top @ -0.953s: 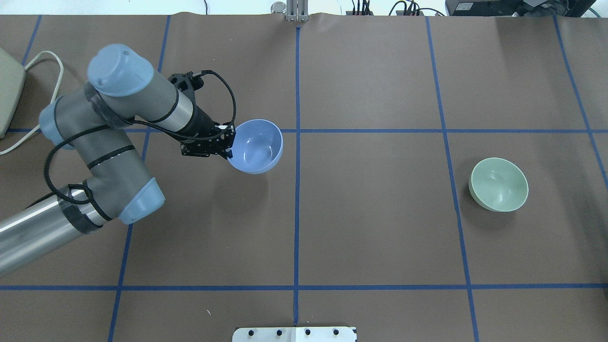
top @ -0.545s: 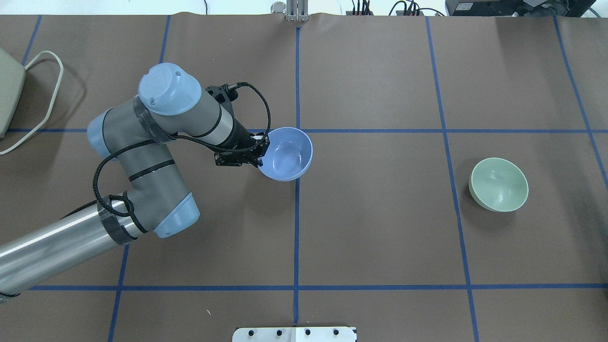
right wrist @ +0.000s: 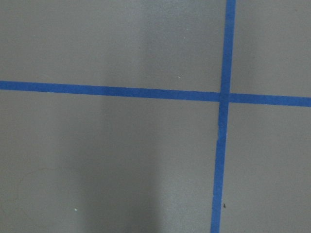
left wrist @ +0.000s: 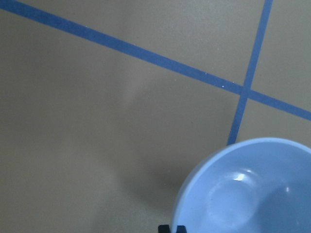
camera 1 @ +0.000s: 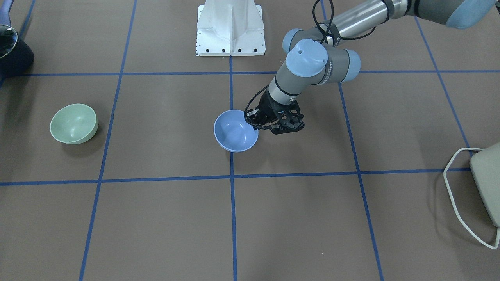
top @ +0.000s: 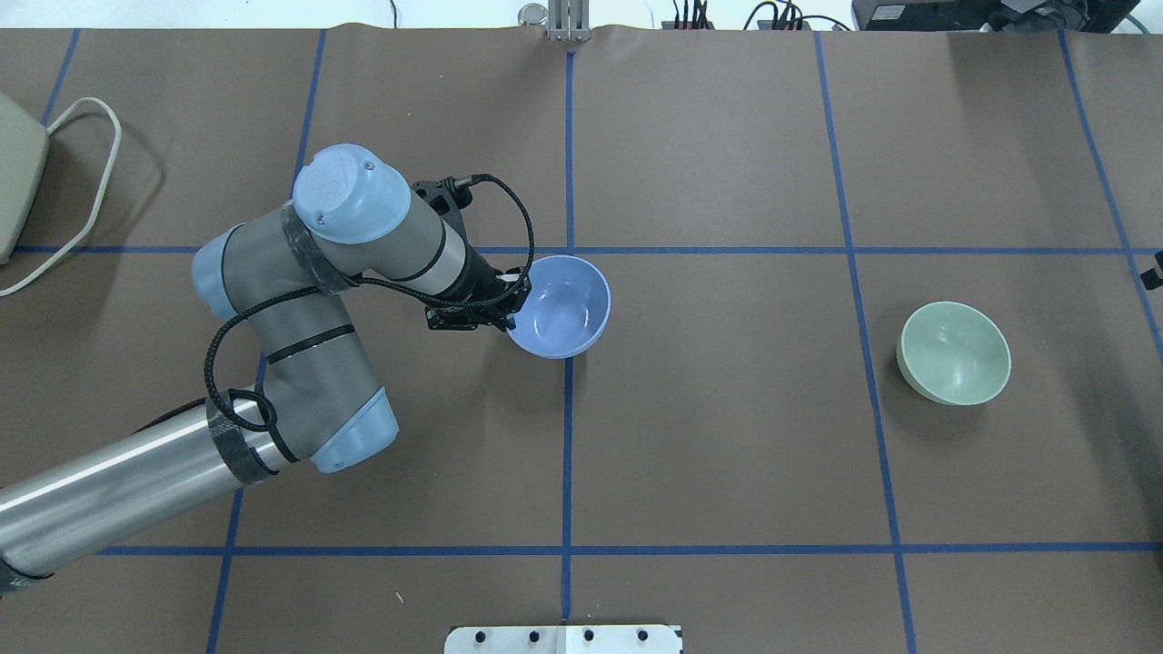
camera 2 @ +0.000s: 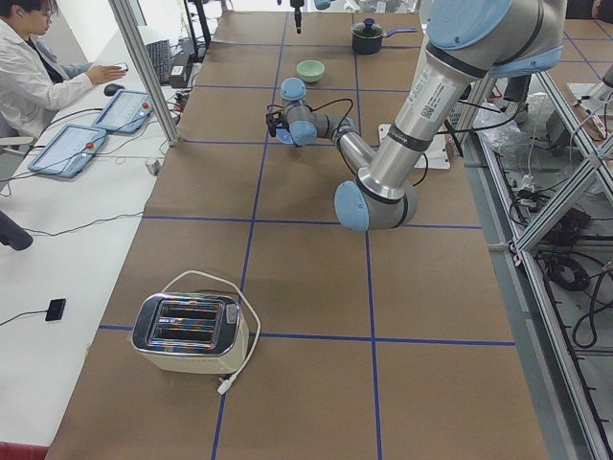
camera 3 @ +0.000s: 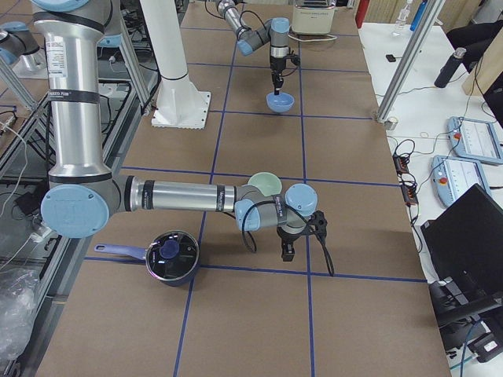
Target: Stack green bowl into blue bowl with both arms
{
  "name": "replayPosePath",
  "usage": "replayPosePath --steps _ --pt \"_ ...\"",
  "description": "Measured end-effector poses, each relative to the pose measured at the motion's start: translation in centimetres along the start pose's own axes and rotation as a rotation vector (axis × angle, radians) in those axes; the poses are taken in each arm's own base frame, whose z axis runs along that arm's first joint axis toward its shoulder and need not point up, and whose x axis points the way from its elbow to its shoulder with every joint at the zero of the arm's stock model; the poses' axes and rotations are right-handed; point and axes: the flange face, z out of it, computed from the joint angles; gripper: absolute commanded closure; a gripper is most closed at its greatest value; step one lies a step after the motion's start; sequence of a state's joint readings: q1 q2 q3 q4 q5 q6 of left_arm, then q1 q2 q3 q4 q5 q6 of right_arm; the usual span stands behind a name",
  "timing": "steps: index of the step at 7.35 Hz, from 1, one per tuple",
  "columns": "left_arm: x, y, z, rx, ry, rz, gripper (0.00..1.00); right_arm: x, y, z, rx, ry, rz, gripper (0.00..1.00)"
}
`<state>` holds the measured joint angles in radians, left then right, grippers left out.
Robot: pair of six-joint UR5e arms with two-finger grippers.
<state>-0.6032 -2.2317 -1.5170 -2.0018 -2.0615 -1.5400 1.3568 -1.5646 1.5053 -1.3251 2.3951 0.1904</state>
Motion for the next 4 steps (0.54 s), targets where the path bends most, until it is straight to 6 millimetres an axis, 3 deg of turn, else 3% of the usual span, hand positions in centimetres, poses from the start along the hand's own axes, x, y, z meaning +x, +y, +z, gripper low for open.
replayPosePath --steps 1,3,4 --pt "-0.01 0.18 0.22 -0.001 -0.002 0.001 0.94 -0.35 -0.06 0.20 0.004 -0.006 -0.015 0.00" --pt "-0.02 0.43 0.47 -0.003 -0.004 0.003 0.83 -0.85 -0.07 0.69 -0.001 -0.010 -0.032 0.00" --pt "-0.08 0.45 0.57 -0.003 -0.006 0.004 0.73 -0.99 -0.07 0.79 -0.002 -0.011 -0.036 0.00"
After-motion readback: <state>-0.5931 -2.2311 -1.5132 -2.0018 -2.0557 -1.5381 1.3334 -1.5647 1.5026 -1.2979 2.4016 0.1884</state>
